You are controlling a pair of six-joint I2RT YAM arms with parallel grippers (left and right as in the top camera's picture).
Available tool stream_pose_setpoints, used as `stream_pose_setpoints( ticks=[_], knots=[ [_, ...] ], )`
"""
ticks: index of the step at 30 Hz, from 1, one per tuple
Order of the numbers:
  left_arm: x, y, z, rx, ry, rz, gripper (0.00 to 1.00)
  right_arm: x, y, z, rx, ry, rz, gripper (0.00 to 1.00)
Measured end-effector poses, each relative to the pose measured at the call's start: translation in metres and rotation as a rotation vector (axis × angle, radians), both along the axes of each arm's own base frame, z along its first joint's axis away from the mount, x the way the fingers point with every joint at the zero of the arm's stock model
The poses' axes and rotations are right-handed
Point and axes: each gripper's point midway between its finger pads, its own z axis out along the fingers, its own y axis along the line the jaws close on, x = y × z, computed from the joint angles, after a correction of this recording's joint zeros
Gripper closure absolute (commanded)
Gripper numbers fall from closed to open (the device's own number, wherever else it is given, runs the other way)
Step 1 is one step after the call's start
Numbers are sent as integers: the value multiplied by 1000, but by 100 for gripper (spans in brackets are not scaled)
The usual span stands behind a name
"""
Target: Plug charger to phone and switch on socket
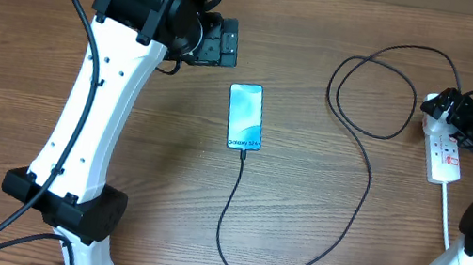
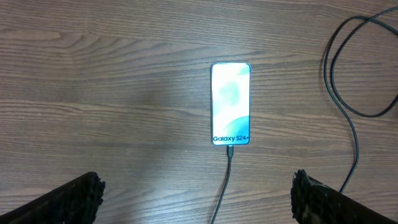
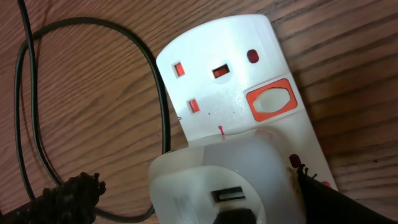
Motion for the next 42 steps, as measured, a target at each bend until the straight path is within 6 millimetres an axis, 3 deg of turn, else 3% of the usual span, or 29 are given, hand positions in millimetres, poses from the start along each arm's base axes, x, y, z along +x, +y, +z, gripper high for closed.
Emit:
stream_pose_setpoints(
  ticks=[18,27,42],
  knots=[
    [0,0,0,0,0,0,0,2,-9,5,62,-40,-60,0],
    [0,0,0,0,0,0,0,-14,-35,4,101,-25,-140,0],
    [0,0,0,0,0,0,0,-8,-16,9,125,-77,-23,0]
  ],
)
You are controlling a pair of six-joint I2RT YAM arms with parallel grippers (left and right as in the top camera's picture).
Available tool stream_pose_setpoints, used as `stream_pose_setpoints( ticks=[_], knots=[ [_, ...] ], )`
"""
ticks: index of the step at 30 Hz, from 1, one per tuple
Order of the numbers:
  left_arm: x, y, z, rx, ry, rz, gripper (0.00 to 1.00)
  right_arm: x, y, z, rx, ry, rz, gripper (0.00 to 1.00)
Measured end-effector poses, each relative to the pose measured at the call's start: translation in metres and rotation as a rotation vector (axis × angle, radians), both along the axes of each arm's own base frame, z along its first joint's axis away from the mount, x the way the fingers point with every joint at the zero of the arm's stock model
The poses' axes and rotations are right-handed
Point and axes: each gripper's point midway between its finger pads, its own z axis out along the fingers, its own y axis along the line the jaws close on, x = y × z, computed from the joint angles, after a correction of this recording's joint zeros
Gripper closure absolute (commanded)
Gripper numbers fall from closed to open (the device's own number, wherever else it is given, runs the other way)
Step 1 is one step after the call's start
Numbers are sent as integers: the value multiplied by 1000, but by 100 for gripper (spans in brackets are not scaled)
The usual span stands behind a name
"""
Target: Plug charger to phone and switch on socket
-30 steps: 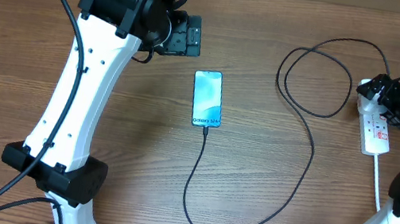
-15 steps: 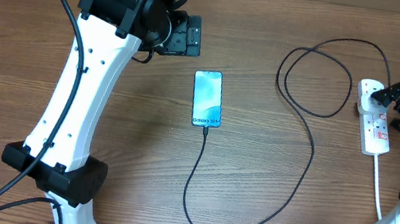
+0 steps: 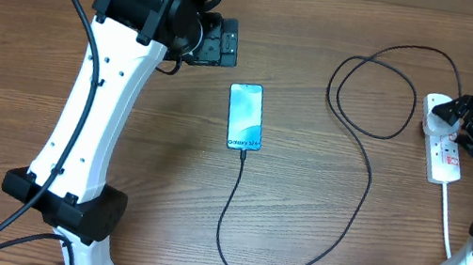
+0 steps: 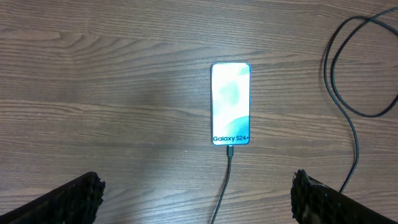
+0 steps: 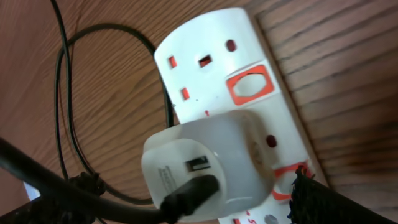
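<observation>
The phone (image 3: 246, 117) lies face up mid-table with its screen lit, and the black charger cable (image 3: 239, 166) is plugged into its bottom end; it shows as well as the phone (image 4: 231, 104) in the left wrist view. The cable loops right to a white adapter (image 5: 211, 165) seated in the white power strip (image 3: 445, 146). My right gripper (image 5: 199, 202) is open over the adapter. Its right finger (image 5: 323, 202) sits beside the orange-rimmed switch (image 5: 287, 180) of that socket. My left gripper (image 4: 196, 202) is open, high above the table short of the phone.
The power strip's spare socket has its own orange-rimmed switch (image 5: 252, 88). The strip's white lead (image 3: 447, 218) runs toward the table's near edge. Slack cable forms a big loop (image 3: 377, 88) between phone and strip. The left arm (image 3: 100, 92) spans the table's left side.
My right gripper has drawn back to the right from the strip, so the whole adapter and both switches now show in its view. Left arm, phone and cable have not moved.
</observation>
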Motion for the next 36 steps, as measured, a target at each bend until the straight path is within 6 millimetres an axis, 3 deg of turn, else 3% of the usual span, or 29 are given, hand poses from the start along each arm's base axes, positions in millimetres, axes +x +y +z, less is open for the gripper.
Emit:
stream_pose_setpoints(
  ticks=[5,16,28,36],
  knots=[
    [0,0,0,0,0,0,0,3,7,-1,-28,-7,45,0],
    [0,0,0,0,0,0,0,2,4,-8,-92,38,31,0],
    [0,0,0,0,0,0,0,2,5,-8,-86,38,31,0],
    [0,0,0,0,0,0,0,2,15,-3,-38,12,73,0]
  ],
)
